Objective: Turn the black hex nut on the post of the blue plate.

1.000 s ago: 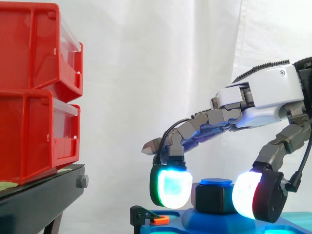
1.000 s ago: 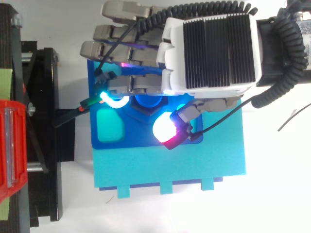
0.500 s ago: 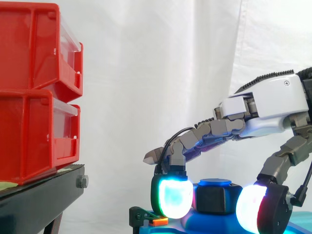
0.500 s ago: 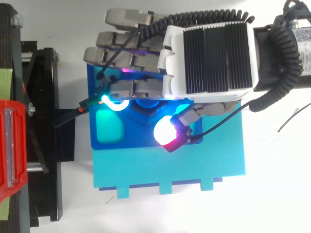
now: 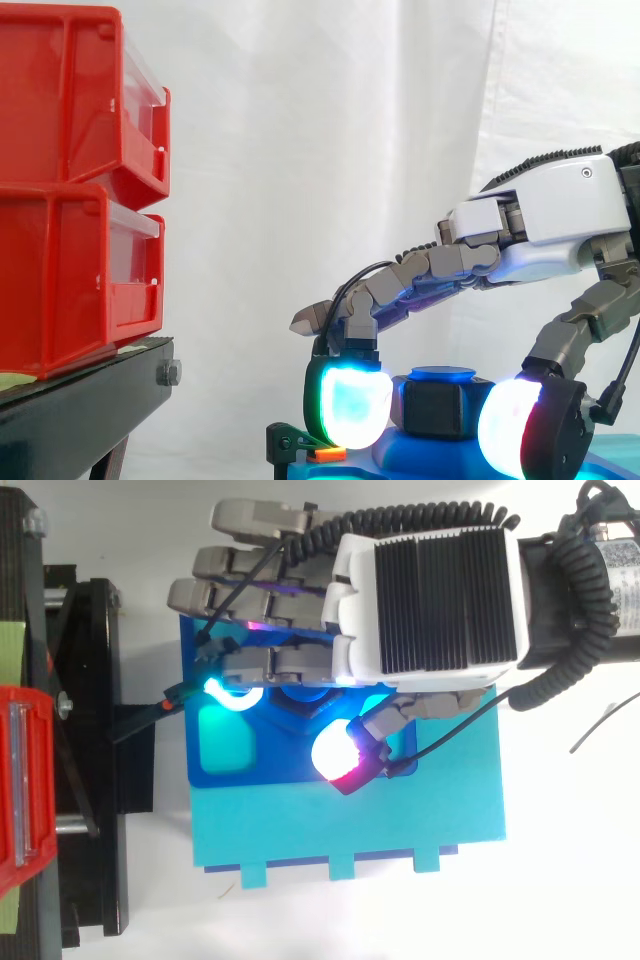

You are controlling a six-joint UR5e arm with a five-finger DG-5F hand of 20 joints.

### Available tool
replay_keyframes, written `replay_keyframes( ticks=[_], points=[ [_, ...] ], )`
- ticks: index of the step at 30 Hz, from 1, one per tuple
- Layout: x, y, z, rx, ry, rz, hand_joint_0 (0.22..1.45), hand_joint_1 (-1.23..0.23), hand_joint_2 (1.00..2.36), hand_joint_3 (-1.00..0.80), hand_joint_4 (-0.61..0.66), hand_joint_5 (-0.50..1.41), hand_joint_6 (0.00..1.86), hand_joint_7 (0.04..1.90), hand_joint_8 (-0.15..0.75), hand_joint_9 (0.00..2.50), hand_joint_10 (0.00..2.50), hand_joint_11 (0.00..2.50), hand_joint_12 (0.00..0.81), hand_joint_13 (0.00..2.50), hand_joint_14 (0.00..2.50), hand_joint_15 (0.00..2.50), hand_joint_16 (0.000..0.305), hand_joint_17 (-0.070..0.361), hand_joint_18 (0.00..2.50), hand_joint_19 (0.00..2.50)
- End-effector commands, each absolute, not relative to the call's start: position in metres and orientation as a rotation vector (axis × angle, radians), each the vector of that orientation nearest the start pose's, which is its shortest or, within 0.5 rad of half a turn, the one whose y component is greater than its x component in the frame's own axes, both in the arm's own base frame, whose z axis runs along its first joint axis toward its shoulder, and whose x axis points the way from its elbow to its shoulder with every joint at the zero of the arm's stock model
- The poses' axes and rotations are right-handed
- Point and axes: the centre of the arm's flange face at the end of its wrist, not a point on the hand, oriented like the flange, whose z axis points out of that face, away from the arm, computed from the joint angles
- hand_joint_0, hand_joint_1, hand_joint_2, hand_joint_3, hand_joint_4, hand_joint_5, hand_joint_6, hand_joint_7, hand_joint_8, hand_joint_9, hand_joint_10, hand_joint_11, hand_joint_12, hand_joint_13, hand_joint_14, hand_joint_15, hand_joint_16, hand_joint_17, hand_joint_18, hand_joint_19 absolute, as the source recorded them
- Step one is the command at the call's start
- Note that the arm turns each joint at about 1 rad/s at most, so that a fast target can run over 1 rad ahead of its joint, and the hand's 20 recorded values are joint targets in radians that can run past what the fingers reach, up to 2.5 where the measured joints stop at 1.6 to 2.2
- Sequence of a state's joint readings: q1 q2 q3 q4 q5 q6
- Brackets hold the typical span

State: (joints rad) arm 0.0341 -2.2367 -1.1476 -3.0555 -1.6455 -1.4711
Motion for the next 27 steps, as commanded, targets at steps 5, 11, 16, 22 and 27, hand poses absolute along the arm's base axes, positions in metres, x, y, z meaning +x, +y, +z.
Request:
replay_keyframes(
  ticks=[5,11,16,22,27],
  points=[
    [0.7298,-0.1013,0.2888,0.001,1.728,0.163,0.47,-0.66,1.00,-0.50,0.15,-0.24,0.50,0.98,0.207,0.08,0.00,0.00,0.347,0.09,0.00,0.03,0.056,0.127,0.00,0.10],
    [0.7298,-0.1011,0.2888,0.000,1.728,0.165,0.50,-0.67,1.00,-0.50,0.14,-0.23,0.50,1.03,0.198,0.09,0.00,0.00,0.336,0.10,0.00,0.03,0.054,0.122,0.00,0.09],
    [0.7296,-0.1021,0.2888,-0.001,1.728,0.164,0.52,-0.68,1.01,-0.45,0.14,-0.22,0.50,1.07,0.195,0.11,0.00,0.00,0.329,0.11,0.00,0.03,0.053,0.118,0.00,0.09],
    [0.7297,-0.1032,0.2877,0.001,1.729,0.163,0.54,-0.72,1.01,-0.40,0.15,-0.21,0.50,1.09,0.207,0.21,0.00,0.00,0.329,0.19,0.00,0.00,0.053,0.118,0.03,0.05],
    [0.7295,-0.1032,0.2888,-0.001,1.728,0.161,0.55,-0.72,1.01,-0.39,0.15,-0.20,0.50,1.10,0.207,0.22,0.00,0.00,0.328,0.20,0.00,0.00,0.052,0.117,0.04,0.06]
  ],
)
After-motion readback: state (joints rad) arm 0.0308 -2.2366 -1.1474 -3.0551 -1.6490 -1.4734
